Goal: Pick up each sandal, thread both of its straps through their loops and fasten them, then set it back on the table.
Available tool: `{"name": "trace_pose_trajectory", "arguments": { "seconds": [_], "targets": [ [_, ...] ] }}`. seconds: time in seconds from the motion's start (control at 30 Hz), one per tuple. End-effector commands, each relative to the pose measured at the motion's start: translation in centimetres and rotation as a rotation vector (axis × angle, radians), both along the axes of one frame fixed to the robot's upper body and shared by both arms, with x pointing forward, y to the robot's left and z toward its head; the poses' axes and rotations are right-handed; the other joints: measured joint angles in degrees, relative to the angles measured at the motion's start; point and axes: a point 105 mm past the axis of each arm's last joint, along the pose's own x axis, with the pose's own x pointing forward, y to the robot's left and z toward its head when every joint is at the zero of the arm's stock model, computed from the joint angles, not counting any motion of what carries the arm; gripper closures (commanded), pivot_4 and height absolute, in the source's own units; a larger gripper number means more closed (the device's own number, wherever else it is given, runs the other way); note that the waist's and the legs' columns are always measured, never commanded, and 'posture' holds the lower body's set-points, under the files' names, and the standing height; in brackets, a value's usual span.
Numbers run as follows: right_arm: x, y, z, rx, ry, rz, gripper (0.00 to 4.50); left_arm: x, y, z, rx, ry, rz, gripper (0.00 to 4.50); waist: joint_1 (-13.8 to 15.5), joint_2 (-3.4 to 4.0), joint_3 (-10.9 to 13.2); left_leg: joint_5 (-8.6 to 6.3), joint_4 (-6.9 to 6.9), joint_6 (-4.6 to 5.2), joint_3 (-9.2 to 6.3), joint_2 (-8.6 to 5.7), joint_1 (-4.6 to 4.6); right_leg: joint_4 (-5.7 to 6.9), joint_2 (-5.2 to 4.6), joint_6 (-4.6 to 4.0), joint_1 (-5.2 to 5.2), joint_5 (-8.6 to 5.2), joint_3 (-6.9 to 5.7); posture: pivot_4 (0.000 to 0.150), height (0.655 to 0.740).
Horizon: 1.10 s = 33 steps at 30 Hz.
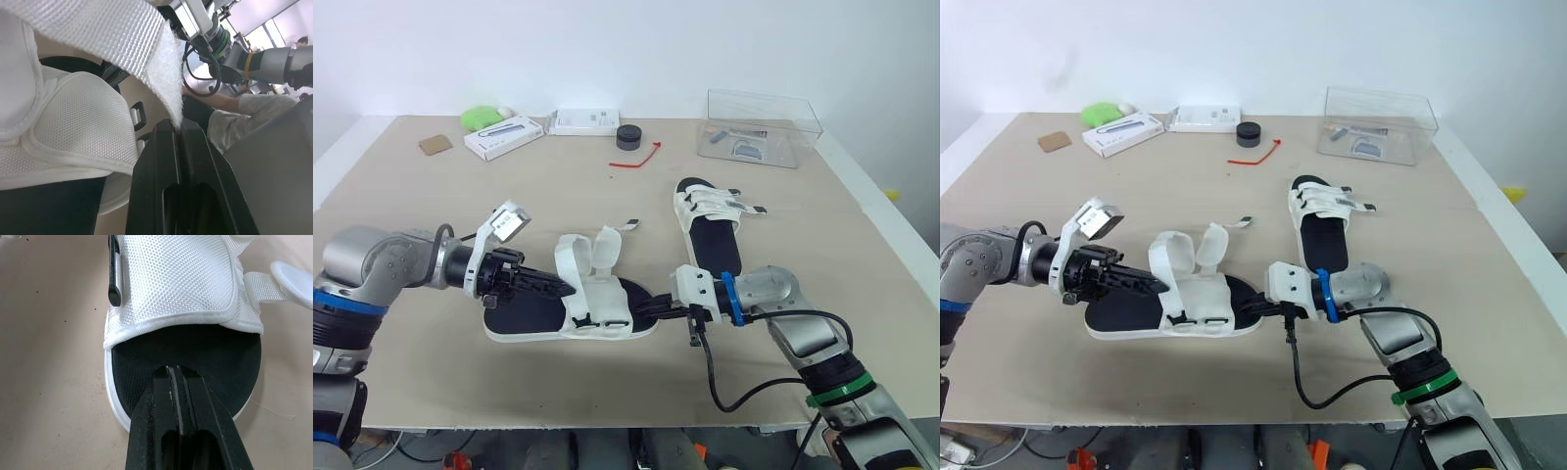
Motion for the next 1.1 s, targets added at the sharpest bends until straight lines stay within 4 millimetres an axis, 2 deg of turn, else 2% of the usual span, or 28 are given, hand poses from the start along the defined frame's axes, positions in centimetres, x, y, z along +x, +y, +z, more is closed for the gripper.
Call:
{"name": "trace_pose_trajectory", "arguments": {
  "seconds": [0.03,0.23,0.37,0.47,0.77,1.1],
  "targets": [
    [0.0,-0.3,0.4,-0.004,-0.020,-0.016,4.50,0.3,-0.1,0.4,-0.001,-0.033,-0.020,4.38,0.0,0.00,0.0,0.00,0.00,0.00,0.00,0.00,0.00,0.00,0.00,0.01,0.00,0.00,0.00,0.150,0.7400],
    [0.0,-0.3,0.3,-0.002,-0.016,-0.022,4.50,1.6,0.0,1.0,-0.018,-0.058,0.009,4.38,0.0,0.00,0.0,0.00,0.01,0.01,-0.04,0.00,-0.03,0.01,0.01,0.00,-0.01,0.00,-0.03,0.150,0.7400],
    [-0.1,-0.3,0.3,-0.002,-0.015,-0.027,4.50,1.8,-0.1,1.1,-0.009,-0.073,0.001,4.38,0.0,0.00,0.0,0.00,0.01,0.01,-0.03,0.00,-0.03,0.02,0.01,0.01,-0.01,0.00,-0.02,0.150,0.7400],
    [-0.1,-0.4,0.2,-0.002,-0.014,-0.030,4.50,1.7,-0.3,1.4,-0.025,-0.064,-0.011,4.38,0.0,0.00,0.0,-0.01,0.01,0.02,-0.04,0.00,-0.06,0.01,0.00,0.03,-0.02,-0.01,-0.02,0.150,0.7400],
    [-0.1,-0.4,0.2,-0.004,-0.011,-0.034,4.50,0.2,-0.8,0.3,-0.004,-0.013,-0.086,4.38,0.0,0.00,0.0,-0.01,0.02,0.03,-0.06,0.00,-0.07,0.01,0.00,0.03,-0.03,-0.02,-0.02,0.150,0.7400],
    [-0.2,-0.4,0.1,-0.012,-0.006,-0.031,4.50,0.2,-0.5,-0.2,0.021,-0.010,-0.075,4.38,0.0,0.00,0.0,-0.01,0.03,0.03,-0.06,-0.01,-0.07,0.02,-0.01,0.03,-0.03,-0.02,-0.03,0.150,0.7400]
  ]
}}
